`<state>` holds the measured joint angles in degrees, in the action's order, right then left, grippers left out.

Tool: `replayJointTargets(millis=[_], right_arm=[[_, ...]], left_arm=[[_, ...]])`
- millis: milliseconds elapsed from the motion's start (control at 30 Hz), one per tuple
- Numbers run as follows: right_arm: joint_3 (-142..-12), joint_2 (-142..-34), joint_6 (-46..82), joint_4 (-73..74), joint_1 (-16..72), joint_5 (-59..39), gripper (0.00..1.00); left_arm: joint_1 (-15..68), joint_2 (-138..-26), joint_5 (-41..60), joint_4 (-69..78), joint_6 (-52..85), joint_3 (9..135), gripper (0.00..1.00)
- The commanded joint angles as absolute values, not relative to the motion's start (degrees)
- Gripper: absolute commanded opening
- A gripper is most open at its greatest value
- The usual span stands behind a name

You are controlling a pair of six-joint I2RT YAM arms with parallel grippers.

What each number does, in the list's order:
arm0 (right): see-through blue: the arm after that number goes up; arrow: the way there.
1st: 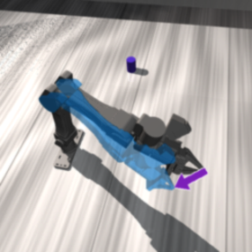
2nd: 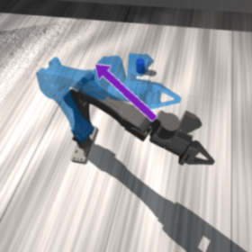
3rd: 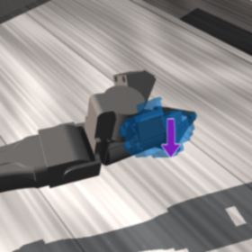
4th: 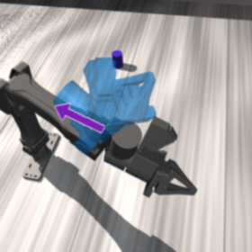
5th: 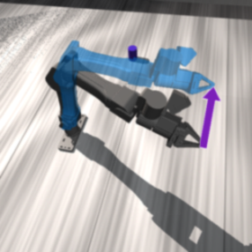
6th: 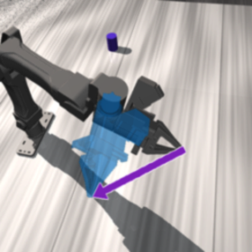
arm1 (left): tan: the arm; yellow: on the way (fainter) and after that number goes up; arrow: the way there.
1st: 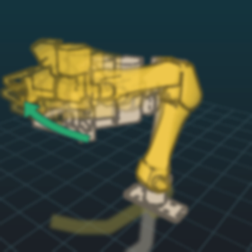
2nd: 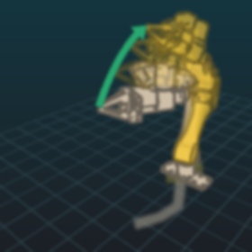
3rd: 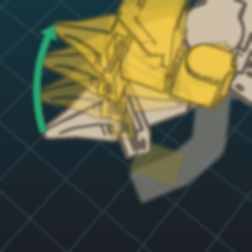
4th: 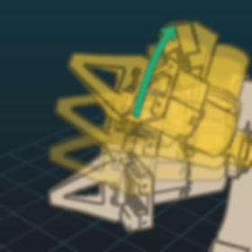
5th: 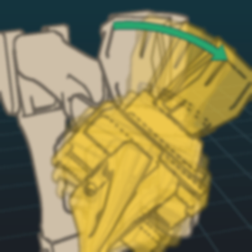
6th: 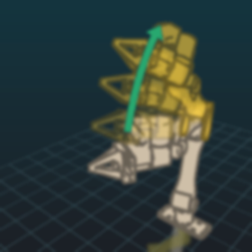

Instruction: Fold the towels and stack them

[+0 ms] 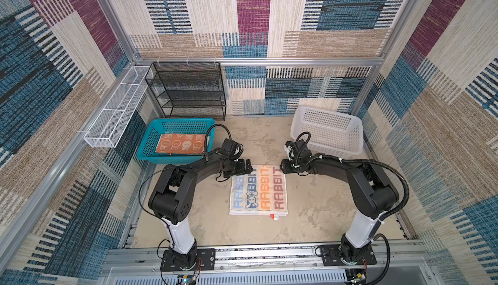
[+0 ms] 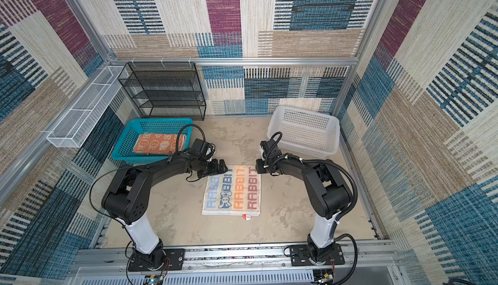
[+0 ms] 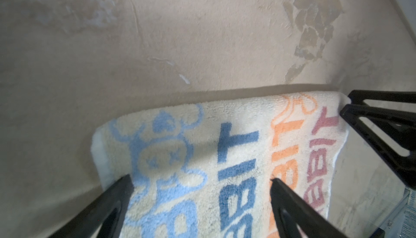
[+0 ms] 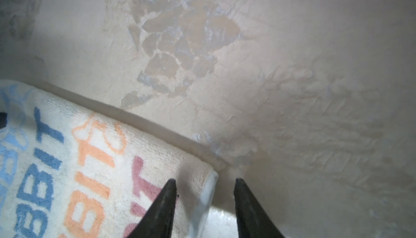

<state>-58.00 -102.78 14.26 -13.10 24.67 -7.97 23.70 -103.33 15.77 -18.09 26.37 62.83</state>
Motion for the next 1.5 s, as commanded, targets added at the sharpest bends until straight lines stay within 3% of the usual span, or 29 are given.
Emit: replayJointTargets(millis=[0,367,700,833,1167,1467], right_arm=[[-57.4,-103.3,13.3,-11.7,24.7,-8.4,0.44],[-56.4,-105.2,13.2,-10.3,24.7,-8.3,0.35],[-53.7,-105.0,13.9,-9.1,24.7,-8.5,0.2],[-54.0,-105.0,14.1,-9.1,24.7,-7.8,0.1],[-61.6,-108.2,12.4,-13.0,24.4,-4.9,0.01],[-63.4,-108.4,10.3,-14.2,24.3,-4.1,0.0]], left_arm=[[23.8,-103.8,15.7,-20.6,25.5,62.5,0.99],[23.9,-103.4,15.4,-20.9,25.4,62.4,0.99],[23.9,-103.5,15.3,-20.4,25.7,61.5,0.99],[24.2,-103.4,15.3,-20.2,26.2,61.0,0.99],[30.3,-102.9,16.7,-16.5,31.4,58.0,0.99],[26.1,-101.4,0.2,-31.6,22.8,68.4,0.99]])
